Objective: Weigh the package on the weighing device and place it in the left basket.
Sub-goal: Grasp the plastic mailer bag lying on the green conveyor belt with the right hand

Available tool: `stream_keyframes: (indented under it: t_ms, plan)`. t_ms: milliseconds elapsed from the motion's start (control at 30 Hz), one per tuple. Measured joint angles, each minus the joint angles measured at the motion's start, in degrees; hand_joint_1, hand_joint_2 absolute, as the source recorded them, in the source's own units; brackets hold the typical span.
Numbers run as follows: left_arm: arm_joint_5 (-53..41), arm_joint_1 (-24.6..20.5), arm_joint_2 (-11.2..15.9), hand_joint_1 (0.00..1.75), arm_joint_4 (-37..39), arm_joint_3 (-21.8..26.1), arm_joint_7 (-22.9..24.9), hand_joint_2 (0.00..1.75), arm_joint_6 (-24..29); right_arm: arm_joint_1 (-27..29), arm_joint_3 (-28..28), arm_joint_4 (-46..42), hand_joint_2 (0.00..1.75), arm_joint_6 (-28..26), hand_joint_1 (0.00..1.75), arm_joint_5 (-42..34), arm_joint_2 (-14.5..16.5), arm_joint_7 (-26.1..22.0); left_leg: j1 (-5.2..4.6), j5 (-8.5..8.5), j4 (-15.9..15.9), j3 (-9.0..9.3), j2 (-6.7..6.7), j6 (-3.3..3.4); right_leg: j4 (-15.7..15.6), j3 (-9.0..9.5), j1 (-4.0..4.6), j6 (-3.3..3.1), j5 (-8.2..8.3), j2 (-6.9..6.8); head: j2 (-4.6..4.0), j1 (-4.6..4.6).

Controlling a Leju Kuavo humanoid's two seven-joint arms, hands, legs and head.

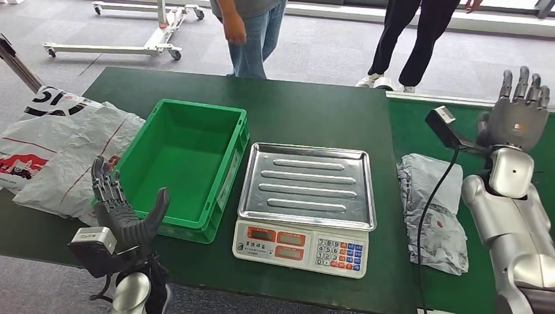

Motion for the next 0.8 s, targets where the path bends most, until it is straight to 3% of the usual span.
stream_keyframes:
  t_ms: [100, 167, 800]
  plan:
    - [-0.01, -0.23, 0.14, 0.0, 0.31, 0.05, 0.01, 1.75, -0.16, -1.57, -2.16, 6.36, 1.75, 13.79, 0.0, -3.12, 0.46, 2.19, 0.0, 0.01, 0.0, -0.02, -0.05, 0.01, 0.0, 0.01, 0.0, 0.01, 0.01, -0.05, 0.0, 0.01]
    - [-0.02, -0.47, 0.22, 0.0, 0.56, 0.09, 0.02, 1.75, -0.38, -2.0, -3.14, 9.07, 1.75, 16.9, 0.0, -3.5, 0.85, 3.18, -0.01, 0.02, 0.0, -0.04, -0.02, 0.01, 0.01, -0.01, 0.0, 0.02, 0.03, -0.02, 0.0, 0.0]
    - [-0.9, -0.88, 0.26, 0.0, 1.08, 0.76, 0.02, 1.75, -1.26, -4.03, -6.58, 15.72, 1.75, 18.2, 0.0, -4.53, 3.23, 5.06, 0.0, 0.02, 0.0, -0.04, -0.02, 0.01, 0.01, -0.02, 0.01, 0.03, 0.02, -0.01, 0.0, 0.0]
